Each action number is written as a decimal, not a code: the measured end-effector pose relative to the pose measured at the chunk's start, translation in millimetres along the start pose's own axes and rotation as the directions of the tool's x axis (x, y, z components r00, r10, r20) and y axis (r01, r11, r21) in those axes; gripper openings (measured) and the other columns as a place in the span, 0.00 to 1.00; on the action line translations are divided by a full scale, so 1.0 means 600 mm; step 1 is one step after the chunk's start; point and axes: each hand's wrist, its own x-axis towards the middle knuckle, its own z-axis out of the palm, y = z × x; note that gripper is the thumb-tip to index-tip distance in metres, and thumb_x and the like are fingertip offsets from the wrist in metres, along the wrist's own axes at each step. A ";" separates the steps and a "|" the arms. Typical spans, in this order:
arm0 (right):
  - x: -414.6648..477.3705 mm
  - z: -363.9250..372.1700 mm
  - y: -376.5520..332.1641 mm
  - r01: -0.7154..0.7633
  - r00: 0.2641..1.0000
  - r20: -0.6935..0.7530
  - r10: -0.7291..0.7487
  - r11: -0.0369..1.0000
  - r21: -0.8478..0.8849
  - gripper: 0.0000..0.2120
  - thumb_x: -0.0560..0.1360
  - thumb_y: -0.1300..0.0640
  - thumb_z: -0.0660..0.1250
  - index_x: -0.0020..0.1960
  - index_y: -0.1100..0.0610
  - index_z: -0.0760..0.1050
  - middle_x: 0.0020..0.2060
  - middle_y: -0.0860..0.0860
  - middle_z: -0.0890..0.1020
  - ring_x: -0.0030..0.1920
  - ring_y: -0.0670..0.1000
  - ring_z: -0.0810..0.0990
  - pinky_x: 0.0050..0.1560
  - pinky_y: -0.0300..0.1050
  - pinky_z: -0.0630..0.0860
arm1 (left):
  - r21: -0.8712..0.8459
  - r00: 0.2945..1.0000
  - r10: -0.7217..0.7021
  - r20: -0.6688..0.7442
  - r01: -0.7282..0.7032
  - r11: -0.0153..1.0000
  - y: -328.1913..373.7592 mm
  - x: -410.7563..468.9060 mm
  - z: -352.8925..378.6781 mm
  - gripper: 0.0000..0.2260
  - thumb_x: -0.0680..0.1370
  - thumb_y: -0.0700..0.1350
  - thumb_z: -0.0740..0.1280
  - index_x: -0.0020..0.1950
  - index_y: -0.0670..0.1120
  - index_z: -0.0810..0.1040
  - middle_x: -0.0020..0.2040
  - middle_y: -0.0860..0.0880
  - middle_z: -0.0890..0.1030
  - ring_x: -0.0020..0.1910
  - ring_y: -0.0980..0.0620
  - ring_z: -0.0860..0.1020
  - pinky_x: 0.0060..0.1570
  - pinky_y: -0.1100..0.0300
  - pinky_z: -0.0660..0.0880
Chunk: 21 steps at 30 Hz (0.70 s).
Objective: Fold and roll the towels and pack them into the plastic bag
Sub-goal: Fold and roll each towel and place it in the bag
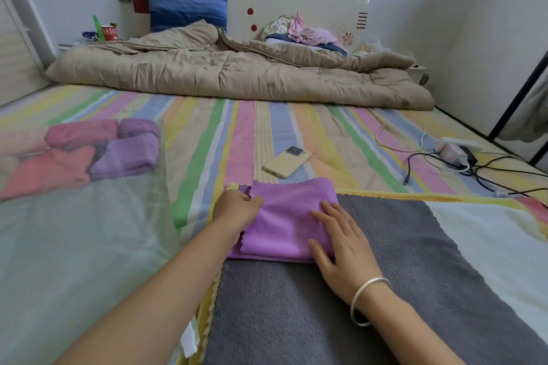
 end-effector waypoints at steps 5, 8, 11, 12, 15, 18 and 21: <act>0.001 0.003 0.000 -0.016 1.000 0.007 0.016 0.999 -0.033 0.28 0.73 0.42 0.54 0.69 0.54 0.71 0.72 0.51 0.68 0.73 0.54 0.63 0.71 0.37 0.48 | -0.130 0.972 0.164 0.170 -0.143 0.981 -0.007 -0.005 -0.010 0.24 0.74 0.45 0.73 0.64 0.49 0.64 0.55 0.48 0.75 0.53 0.50 0.75 0.53 0.57 0.73; 0.005 0.003 -0.001 -0.020 1.000 0.006 0.020 0.998 -0.059 0.29 0.74 0.42 0.53 0.68 0.55 0.72 0.71 0.52 0.68 0.73 0.55 0.63 0.71 0.38 0.48 | -0.089 0.910 0.333 0.248 -0.321 0.943 -0.008 -0.014 -0.015 0.21 0.74 0.40 0.71 0.63 0.55 0.70 0.58 0.52 0.74 0.54 0.54 0.73 0.53 0.65 0.68; 0.010 0.001 -0.006 -0.026 1.000 -0.008 0.026 0.998 -0.053 0.29 0.74 0.41 0.51 0.68 0.55 0.72 0.72 0.52 0.68 0.73 0.55 0.62 0.72 0.42 0.52 | -0.088 0.900 0.367 0.236 -0.356 0.930 -0.004 -0.015 -0.023 0.18 0.75 0.36 0.68 0.62 0.52 0.78 0.61 0.52 0.77 0.57 0.56 0.74 0.55 0.70 0.68; 0.013 0.000 -0.009 -0.029 1.000 -0.013 0.029 0.999 -0.046 0.29 0.74 0.41 0.51 0.68 0.55 0.72 0.72 0.53 0.68 0.74 0.55 0.62 0.72 0.43 0.53 | -0.123 0.910 0.358 0.208 -0.339 0.933 -0.003 -0.013 -0.027 0.18 0.75 0.36 0.68 0.63 0.50 0.78 0.63 0.51 0.77 0.59 0.55 0.75 0.57 0.68 0.69; 0.030 0.000 -0.017 -0.006 1.000 -0.027 0.005 0.998 -0.058 0.28 0.74 0.42 0.51 0.68 0.55 0.72 0.71 0.55 0.68 0.73 0.58 0.64 0.71 0.45 0.53 | -0.150 0.925 0.338 0.174 -0.314 0.938 -0.006 -0.012 -0.043 0.19 0.76 0.36 0.68 0.67 0.48 0.76 0.64 0.51 0.75 0.61 0.54 0.74 0.57 0.66 0.69; 0.053 0.008 -0.025 -0.010 1.000 -0.013 0.008 0.994 -0.106 0.30 0.73 0.42 0.50 0.69 0.55 0.72 0.72 0.56 0.68 0.73 0.60 0.63 0.72 0.53 0.59 | -0.073 0.929 0.306 0.206 -0.297 0.952 -0.029 -0.011 -0.047 0.20 0.77 0.36 0.68 0.69 0.47 0.74 0.70 0.49 0.70 0.64 0.61 0.67 0.56 0.72 0.63; 0.078 0.012 -0.037 0.005 0.996 0.092 0.015 0.979 -0.205 0.36 0.70 0.41 0.43 0.74 0.54 0.64 0.75 0.56 0.61 0.76 0.59 0.55 0.74 0.55 0.53 | -0.072 0.928 0.291 0.233 -0.282 0.957 -0.049 -0.010 -0.042 0.21 0.77 0.36 0.68 0.69 0.47 0.74 0.76 0.48 0.61 0.68 0.66 0.57 0.60 0.71 0.60</act>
